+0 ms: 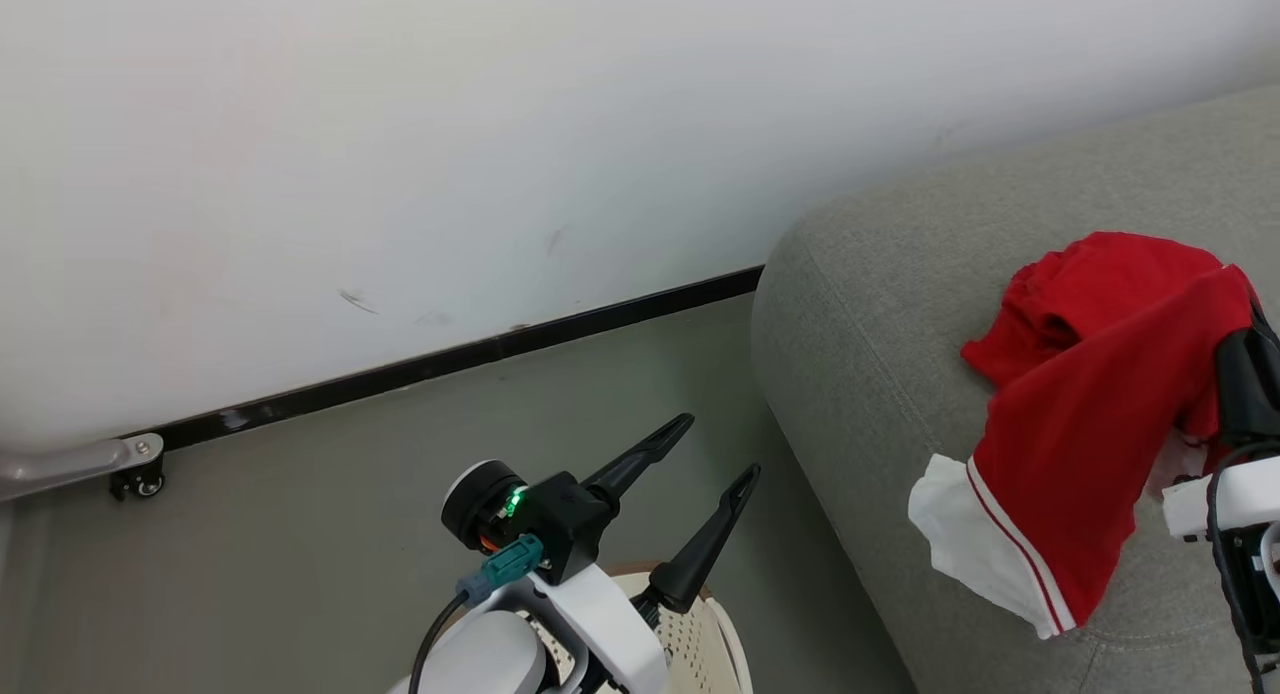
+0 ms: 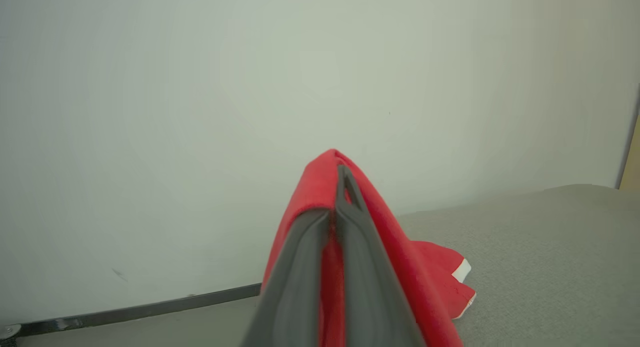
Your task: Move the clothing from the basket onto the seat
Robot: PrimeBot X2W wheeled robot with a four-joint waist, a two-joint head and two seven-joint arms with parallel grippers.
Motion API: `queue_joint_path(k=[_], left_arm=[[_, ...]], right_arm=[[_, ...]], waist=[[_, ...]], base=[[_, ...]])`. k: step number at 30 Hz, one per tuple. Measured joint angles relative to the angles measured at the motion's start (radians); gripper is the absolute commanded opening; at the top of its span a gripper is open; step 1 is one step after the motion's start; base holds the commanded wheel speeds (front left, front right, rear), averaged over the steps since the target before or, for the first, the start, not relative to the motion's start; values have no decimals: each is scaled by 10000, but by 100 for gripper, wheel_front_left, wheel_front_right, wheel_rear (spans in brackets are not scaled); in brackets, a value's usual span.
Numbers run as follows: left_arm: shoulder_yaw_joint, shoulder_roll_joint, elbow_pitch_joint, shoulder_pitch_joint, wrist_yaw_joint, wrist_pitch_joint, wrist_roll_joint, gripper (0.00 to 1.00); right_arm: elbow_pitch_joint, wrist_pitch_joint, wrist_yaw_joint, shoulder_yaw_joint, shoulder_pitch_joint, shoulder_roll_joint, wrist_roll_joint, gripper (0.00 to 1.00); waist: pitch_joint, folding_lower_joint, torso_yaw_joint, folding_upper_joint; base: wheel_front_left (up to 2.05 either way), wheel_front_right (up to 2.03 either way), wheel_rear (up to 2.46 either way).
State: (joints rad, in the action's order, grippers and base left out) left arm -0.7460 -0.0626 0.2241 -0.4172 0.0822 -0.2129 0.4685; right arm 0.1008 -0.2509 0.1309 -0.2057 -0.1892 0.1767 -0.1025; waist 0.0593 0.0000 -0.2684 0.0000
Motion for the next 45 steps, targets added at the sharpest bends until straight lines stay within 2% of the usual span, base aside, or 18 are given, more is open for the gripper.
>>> queue_joint_path(k=[8, 15, 25, 30, 36, 45], left_arm=[[-111, 10, -188, 206, -6, -13, 69, 100], [-107, 13, -334, 206, -178, -86, 29, 100], [67, -88, -809, 192, -583, -79, -238, 100], [157, -151, -1124, 124, -708, 0, -366, 100], [190, -330, -1459, -183, -723, 186, -499, 100], [8, -378, -1810, -448, -790, 495, -763, 100]], right_arm=[[-353, 65, 0, -79, 307, 186, -13, 0], [-288, 387, 0, 393, 104, 255, -52, 0], [134, 1258, 0, 821, -2501, 1014, -447, 0], [485, 1785, 0, 157, -4174, 1221, -1014, 0], [1122, 2245, 0, -848, -5750, 1990, -1011, 0], [2663, 2514, 0, -1755, -6009, 2801, -545, 0]], waist=[[-107, 0, -463, 0], [-350, 0, -621, 0], [-874, 0, -492, 0], [-1202, 0, -391, 0], [-1635, 0, -266, 0], [-2272, 0, -80, 0]], base=[[0, 0, 0], [0, 0, 0], [0, 0, 0], [0, 0, 0], [0, 0, 0], [0, 0, 0]])
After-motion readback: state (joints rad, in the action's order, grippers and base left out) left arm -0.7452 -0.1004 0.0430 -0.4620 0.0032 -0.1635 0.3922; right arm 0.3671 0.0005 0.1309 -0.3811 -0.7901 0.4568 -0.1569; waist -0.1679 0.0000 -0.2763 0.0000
